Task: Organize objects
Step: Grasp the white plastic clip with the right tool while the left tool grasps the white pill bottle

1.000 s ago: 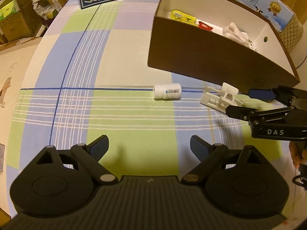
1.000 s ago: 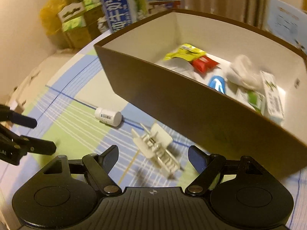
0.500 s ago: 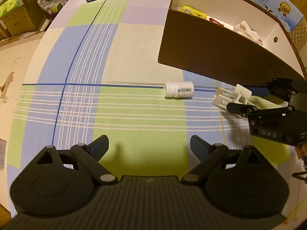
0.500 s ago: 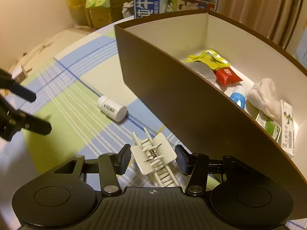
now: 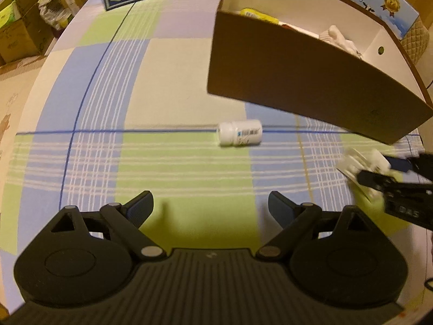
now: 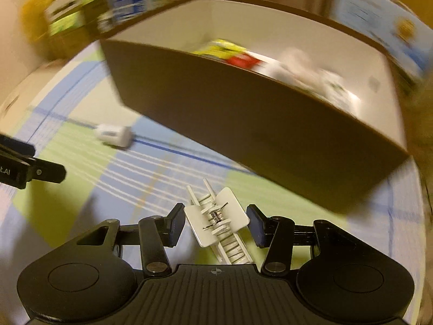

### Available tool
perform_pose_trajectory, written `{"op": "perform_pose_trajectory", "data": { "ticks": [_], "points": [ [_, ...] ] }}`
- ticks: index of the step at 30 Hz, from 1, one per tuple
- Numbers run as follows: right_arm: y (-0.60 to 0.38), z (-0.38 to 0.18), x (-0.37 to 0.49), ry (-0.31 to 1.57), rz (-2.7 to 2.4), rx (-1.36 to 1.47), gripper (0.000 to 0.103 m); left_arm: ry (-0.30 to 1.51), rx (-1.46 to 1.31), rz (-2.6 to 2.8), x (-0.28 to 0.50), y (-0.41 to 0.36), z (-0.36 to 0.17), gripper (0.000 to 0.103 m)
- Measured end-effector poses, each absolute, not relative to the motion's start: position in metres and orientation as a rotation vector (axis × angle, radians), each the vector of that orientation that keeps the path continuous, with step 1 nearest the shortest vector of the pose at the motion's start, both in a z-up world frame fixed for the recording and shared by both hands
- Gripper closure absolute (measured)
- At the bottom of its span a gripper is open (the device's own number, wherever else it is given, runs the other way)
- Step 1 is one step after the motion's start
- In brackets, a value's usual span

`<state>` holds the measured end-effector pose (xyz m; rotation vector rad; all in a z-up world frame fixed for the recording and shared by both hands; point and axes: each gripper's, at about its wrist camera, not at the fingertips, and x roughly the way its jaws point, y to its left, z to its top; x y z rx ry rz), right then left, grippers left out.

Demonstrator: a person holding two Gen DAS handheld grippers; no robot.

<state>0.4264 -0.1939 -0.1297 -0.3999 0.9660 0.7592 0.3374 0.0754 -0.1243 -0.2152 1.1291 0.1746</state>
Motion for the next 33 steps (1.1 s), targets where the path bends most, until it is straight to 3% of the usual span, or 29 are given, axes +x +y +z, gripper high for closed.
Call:
{"op": "perform_pose_trajectory", "data": {
  "ticks": [11,18,26,33],
  "points": [
    [-0.268,-0.123,0.433,1.001,0.486,-0.250,0.056,1.041,-0.152,0.139,0.387,0.056,-0.142,0.015],
    [-0.284,-0.121,0.431,0.995,0.455,-0.212,0.056,1.051,-0.128,0.159,0.407,0.057,-0.156,0.030],
    [-0.284,-0.121,0.431,0.997,0.452,-0.205,0.056,1.065,-0.113,0.135,0.408,0.058,-0.165,0.060],
    [-0.281,-0.125,0.436,1.024,0.477,-0.247,0.056,1.073,-0.108,0.106,0.395,0.059,-0.162,0.062]
  ]
}}
